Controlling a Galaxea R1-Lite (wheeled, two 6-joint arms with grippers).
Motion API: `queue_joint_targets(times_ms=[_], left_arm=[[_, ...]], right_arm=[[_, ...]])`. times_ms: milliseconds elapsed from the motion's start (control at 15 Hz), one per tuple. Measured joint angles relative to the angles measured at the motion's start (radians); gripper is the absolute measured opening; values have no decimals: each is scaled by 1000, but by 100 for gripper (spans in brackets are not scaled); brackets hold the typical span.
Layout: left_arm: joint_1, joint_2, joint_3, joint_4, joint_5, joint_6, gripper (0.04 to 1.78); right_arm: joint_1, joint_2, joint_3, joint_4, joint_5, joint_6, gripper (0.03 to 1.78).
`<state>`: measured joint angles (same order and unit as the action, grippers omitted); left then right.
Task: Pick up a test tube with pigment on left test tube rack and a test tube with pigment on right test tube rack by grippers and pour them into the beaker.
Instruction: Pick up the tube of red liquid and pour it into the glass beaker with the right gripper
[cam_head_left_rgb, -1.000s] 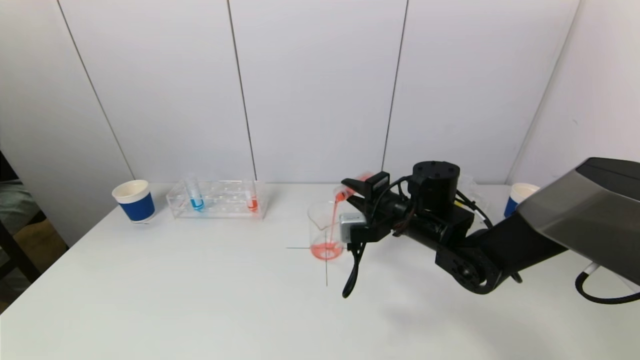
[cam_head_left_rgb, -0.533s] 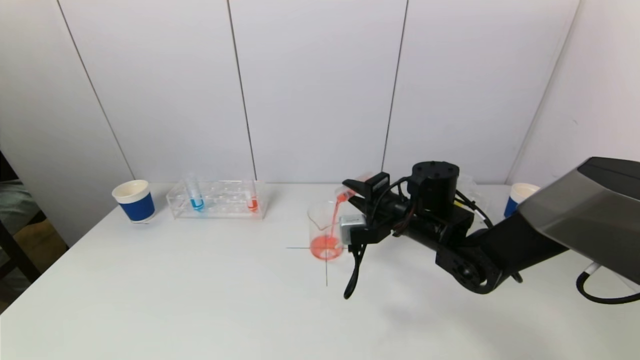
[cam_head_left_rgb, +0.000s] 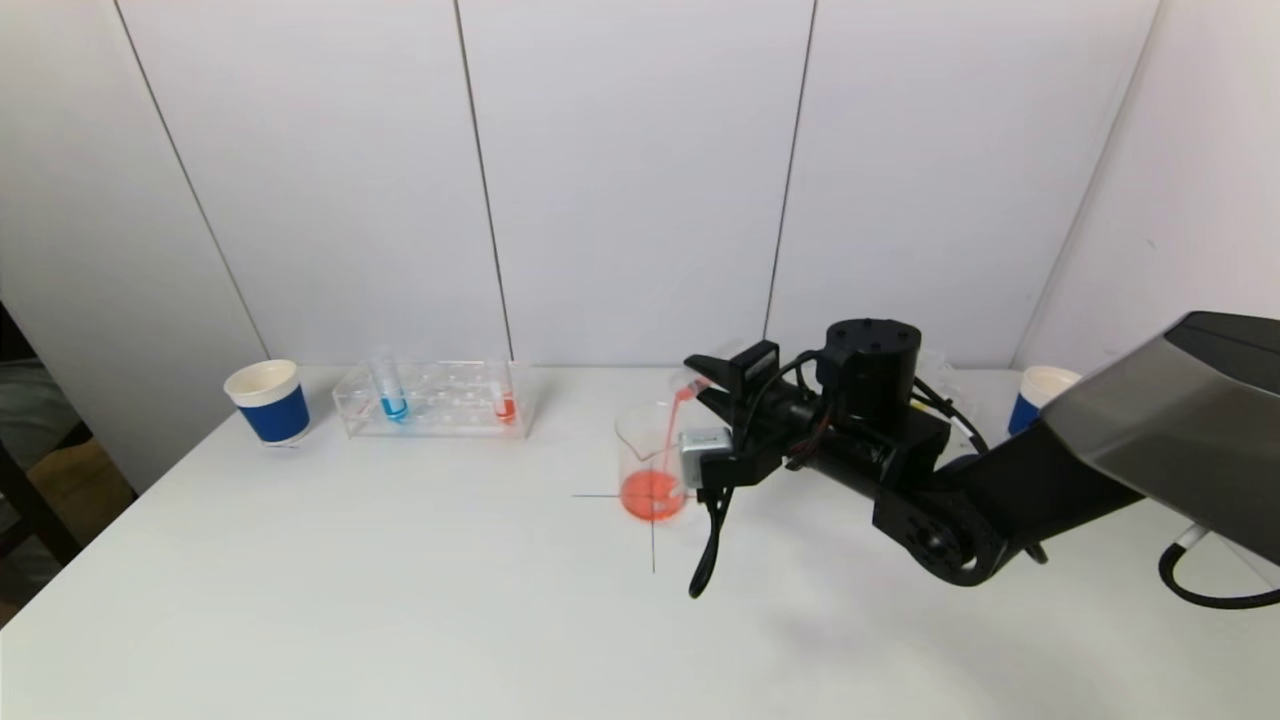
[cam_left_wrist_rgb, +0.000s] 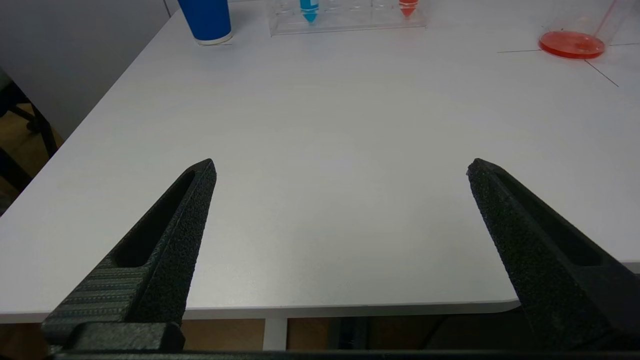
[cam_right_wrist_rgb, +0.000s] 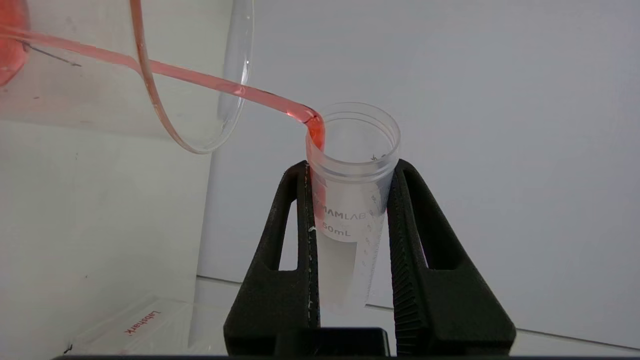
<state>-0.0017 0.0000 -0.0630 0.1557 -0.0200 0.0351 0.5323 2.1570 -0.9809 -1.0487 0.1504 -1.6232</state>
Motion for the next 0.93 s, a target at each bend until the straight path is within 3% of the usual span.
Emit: queue_joint_targets(times_ms=[600,933], left_arm=[[0,0,0,0,0,0,176],[0,0,0,0,0,0,176]], right_arm=[[7,-13,-1,46,-18,-44,47],[21,-24,0,76,-52,-67,47]])
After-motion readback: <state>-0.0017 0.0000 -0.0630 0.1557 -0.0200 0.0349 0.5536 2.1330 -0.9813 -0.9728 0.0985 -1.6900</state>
